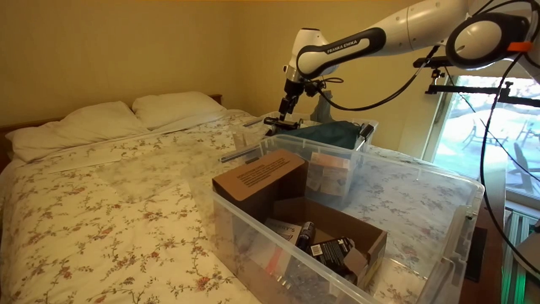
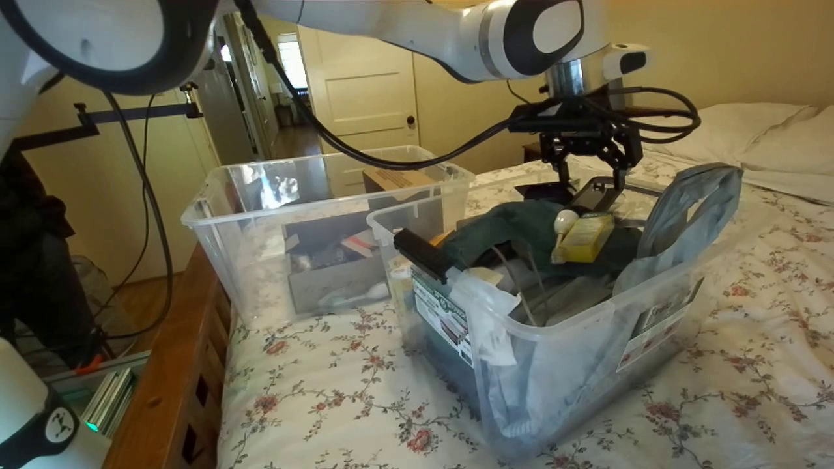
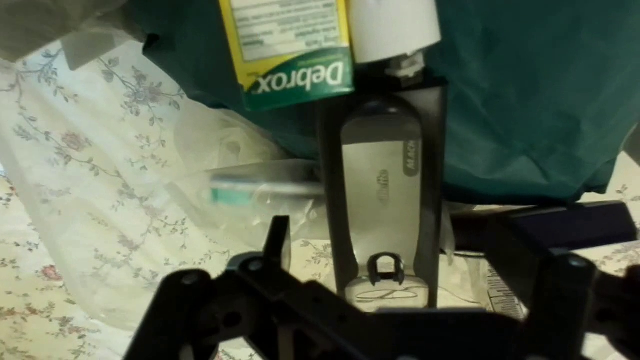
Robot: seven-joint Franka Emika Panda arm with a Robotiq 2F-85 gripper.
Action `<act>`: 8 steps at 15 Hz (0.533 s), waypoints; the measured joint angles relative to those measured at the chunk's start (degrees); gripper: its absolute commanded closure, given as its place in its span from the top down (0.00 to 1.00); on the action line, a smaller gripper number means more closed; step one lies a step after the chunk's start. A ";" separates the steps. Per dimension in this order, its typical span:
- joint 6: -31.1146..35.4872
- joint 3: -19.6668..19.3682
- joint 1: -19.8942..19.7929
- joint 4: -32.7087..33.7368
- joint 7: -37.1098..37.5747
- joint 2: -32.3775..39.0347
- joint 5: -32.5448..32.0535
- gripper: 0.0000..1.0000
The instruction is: Move the black object, white object and yellow box to the container on the left.
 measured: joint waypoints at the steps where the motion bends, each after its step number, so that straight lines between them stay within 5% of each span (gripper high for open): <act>1: -0.22 0.00 0.49 0.82 -0.16 0.79 0.00 1.00; 8: -4.49 -1.41 1.19 4.77 -0.22 4.73 -0.09 1.00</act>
